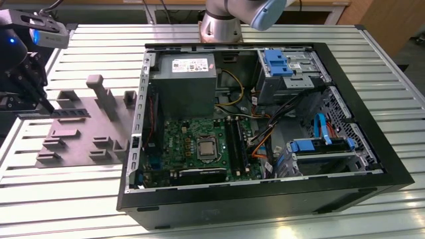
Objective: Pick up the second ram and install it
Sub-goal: 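Pick up the second ram and move it above second insertion slot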
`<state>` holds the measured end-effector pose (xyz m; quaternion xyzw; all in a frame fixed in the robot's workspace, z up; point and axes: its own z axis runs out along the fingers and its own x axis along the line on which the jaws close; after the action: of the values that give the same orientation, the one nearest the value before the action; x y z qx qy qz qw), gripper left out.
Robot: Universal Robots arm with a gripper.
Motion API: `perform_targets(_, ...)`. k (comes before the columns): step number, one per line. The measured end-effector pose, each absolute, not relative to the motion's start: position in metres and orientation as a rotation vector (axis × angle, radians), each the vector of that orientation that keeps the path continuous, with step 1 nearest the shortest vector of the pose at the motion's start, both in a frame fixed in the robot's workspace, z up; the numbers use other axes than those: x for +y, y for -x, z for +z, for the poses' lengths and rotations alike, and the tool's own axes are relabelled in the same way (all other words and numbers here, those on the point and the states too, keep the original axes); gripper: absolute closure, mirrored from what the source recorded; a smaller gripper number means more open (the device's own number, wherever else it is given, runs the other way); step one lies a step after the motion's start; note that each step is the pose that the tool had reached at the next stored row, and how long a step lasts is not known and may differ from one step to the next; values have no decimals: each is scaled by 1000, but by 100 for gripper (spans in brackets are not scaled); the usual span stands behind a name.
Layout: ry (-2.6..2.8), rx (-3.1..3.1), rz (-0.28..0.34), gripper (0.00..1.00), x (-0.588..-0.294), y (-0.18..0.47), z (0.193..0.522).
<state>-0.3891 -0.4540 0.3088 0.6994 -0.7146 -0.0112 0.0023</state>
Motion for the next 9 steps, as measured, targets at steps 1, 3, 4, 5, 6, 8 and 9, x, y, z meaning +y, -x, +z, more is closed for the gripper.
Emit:
perform_targets(1, -2194, -2242, -35, 89, -454, 389, 310)
perform_targets(3, -2194, -2242, -35, 89, -454, 389, 312)
perform_targets(4, -2194, -2242, -35, 89, -454, 389, 313)
perform_targets(5, -2194, -2242, -35, 89, -454, 389, 314)
perform_targets(6, -2194, -2242, -35, 89, -454, 389, 315)
perform_targets(8, -2194, -2242, -35, 89, -454, 389, 317)
perform_targets(9, -2194, -2242, -35, 89, -454, 389, 318)
